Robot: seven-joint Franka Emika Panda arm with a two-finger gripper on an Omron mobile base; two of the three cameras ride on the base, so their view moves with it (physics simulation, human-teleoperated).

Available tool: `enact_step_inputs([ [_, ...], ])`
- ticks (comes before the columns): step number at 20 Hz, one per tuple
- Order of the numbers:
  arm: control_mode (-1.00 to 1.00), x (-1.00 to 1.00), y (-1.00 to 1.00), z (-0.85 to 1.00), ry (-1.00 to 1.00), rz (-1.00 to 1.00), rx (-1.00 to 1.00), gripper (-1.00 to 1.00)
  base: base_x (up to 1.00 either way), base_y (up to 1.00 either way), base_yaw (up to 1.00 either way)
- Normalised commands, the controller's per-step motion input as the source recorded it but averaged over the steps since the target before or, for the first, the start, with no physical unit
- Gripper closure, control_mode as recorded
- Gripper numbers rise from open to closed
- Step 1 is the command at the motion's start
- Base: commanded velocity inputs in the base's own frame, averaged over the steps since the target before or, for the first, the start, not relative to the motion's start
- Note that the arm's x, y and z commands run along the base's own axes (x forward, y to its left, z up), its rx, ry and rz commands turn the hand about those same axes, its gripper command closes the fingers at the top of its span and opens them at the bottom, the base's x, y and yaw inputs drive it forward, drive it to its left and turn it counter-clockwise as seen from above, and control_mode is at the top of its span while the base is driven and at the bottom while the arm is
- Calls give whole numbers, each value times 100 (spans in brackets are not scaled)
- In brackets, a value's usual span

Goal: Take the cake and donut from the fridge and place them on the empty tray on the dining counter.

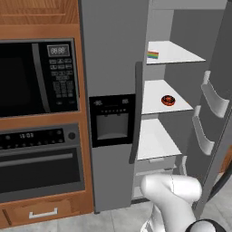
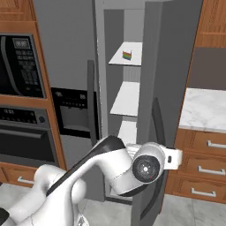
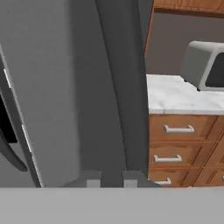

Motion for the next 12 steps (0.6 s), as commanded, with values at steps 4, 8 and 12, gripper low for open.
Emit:
enact_step_inputs([
  [4,-100,-82,17,21,-10,-2,-2,-100,0,0,0],
  [8,-100,-100,9,15,-19,-20,-2,-100,0,0,0],
  [12,-100,-88,50,30,-23,-31,-9,-100,0,0,0],
])
